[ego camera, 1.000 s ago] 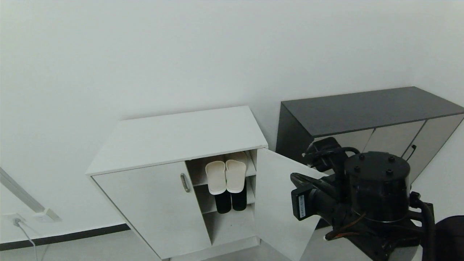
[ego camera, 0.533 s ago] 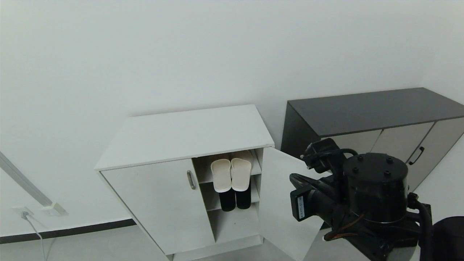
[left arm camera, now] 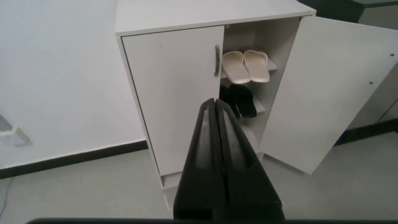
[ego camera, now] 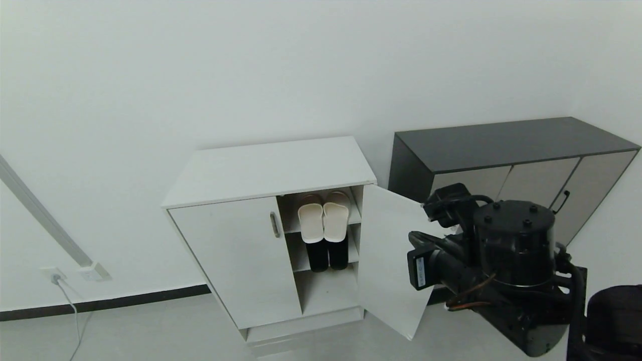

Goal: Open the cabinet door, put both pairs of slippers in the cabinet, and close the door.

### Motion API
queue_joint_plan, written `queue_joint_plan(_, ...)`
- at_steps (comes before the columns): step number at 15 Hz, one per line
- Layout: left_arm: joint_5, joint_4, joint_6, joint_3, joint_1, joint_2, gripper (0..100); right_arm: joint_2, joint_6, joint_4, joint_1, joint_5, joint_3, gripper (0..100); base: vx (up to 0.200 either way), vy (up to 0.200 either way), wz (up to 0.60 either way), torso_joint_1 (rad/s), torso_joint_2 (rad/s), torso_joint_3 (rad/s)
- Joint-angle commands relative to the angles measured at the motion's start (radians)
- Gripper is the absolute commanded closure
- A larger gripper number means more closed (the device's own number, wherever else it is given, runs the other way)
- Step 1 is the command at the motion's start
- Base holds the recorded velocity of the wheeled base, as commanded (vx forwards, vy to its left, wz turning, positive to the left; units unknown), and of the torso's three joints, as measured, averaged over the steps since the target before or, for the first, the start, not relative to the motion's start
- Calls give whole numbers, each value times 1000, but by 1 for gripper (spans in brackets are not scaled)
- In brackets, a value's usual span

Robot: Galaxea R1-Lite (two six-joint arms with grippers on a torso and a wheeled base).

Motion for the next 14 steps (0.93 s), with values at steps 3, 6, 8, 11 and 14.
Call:
queue_joint_plan(3,0,0,0,-1,0,1,100,136,-1,19,-200,49,-168,100,0,0,0,0,0,0)
queue_joint_plan(6,0,0,0,-1,0,1,100,241,4,101,-326,103,-332,100,0,0,0,0,0,0)
queue_joint_plan(8,0,0,0,-1,0,1,100,299,4,103,-370,123,-387,100,0,0,0,0,0,0)
queue_joint_plan(11,0,0,0,0,0,1,100,369,5,100,-425,148,-433,100,0,0,0,0,0,0)
queue_joint_plan(14,2,0,0,0,0,1,100,423,5,98,-465,167,-470,100,0,0,0,0,0,0)
